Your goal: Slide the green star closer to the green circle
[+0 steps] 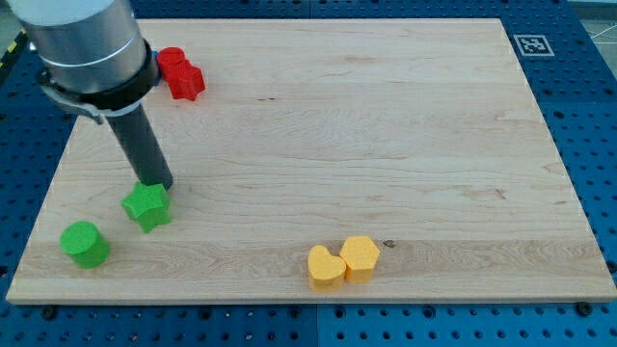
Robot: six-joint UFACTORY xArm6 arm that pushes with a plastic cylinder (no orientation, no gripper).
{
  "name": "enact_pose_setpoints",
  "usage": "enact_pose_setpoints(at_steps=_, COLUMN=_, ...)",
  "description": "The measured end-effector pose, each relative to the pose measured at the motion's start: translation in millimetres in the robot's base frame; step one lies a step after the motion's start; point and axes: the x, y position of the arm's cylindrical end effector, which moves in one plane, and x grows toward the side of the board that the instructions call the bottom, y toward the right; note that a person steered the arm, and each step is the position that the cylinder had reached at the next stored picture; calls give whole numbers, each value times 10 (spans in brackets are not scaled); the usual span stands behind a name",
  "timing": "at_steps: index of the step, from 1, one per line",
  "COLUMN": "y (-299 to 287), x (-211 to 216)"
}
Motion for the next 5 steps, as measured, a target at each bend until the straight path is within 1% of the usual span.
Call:
enact_pose_setpoints(at_steps=2, y=-153, x=144)
enact_pose_setpoints(at_steps=3, y=-158, x=131)
enact_pose_setpoints(at_steps=4, y=110, x=55)
enact_pose_setpoints(at_steps=5, y=190, x=155)
